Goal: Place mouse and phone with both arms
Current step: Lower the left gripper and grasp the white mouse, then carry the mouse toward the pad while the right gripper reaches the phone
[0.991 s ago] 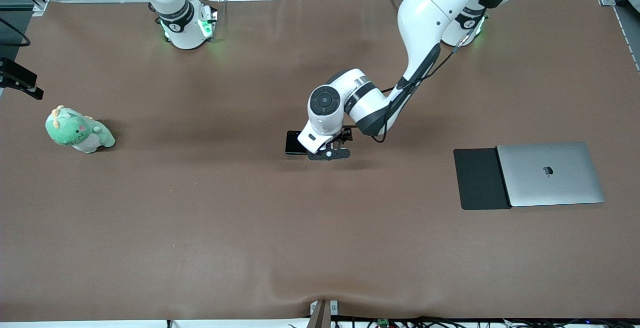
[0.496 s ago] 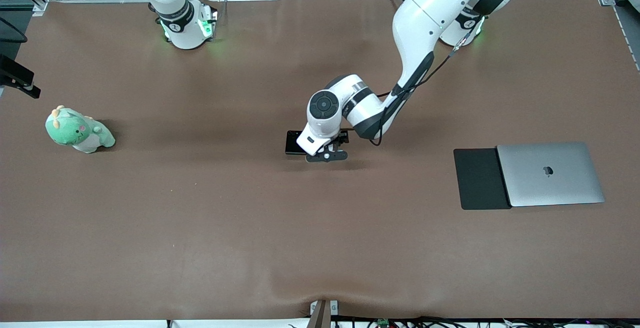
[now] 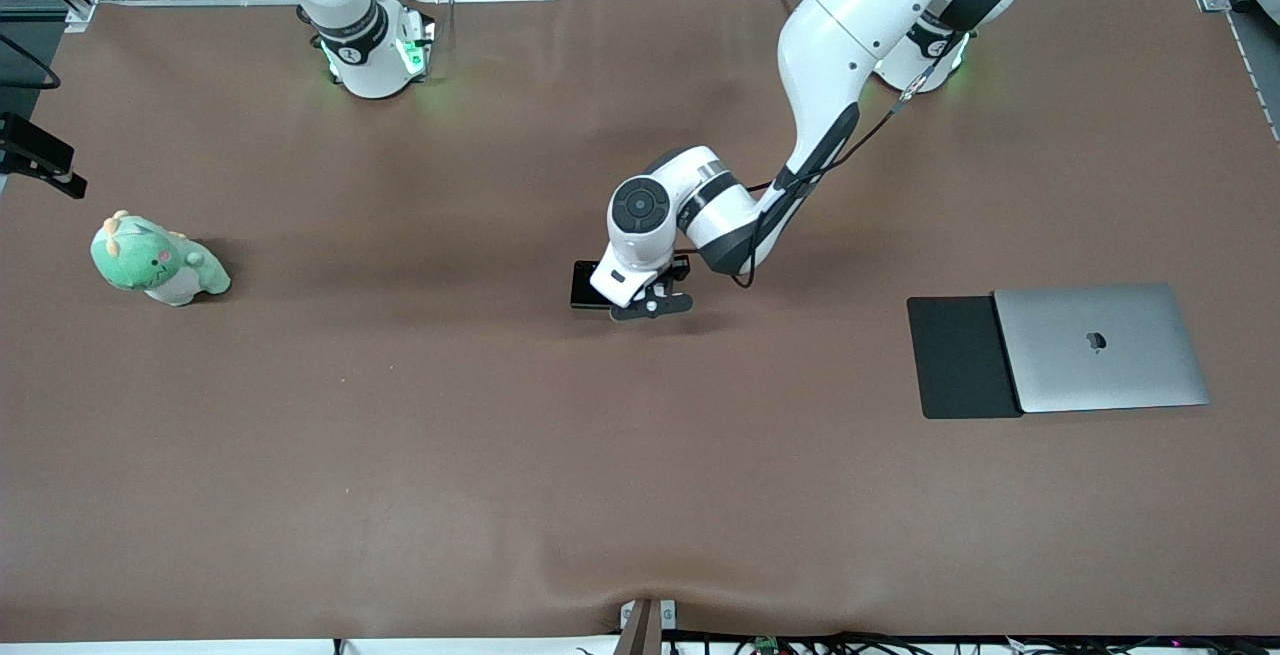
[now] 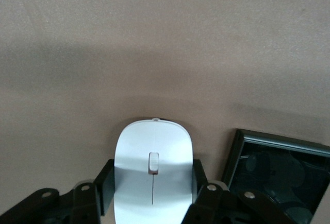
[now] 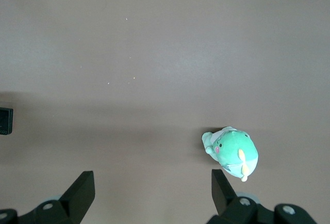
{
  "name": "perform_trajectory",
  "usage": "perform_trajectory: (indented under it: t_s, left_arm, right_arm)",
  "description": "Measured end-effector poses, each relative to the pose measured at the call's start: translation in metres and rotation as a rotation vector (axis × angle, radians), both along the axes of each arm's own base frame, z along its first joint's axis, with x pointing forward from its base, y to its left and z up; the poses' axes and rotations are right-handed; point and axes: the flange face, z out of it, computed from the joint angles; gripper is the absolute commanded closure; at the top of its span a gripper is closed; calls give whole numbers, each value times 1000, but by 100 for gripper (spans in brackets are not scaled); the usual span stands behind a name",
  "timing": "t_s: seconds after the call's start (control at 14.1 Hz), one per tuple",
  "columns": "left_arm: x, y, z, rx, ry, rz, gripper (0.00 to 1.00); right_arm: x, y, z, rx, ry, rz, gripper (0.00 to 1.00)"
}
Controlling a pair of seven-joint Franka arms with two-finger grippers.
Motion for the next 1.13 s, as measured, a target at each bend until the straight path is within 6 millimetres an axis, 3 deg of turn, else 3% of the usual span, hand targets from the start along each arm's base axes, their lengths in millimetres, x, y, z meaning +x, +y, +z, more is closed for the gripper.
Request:
perform_trajectory:
  t_s: [0.28, 0.5, 0.64, 0.92, 1.13]
  left_arm:
    - [0, 1, 0, 3, 1, 1, 62]
    - [8, 14, 4, 28, -3, 7, 62]
    - [21, 35, 13, 41, -13, 6, 62]
    - [50, 102, 42, 57, -20, -26, 62]
    - [74, 160, 53, 64, -16, -54, 60]
  right_arm:
    - [1, 1, -1, 0, 2, 1, 0]
    - [2, 8, -4, 3, 9, 15, 0]
    - [8, 33, -13, 8, 34, 41, 0]
    - [29, 125, -55, 37, 104, 34, 0]
    - [50, 157, -95, 85, 130, 37, 0]
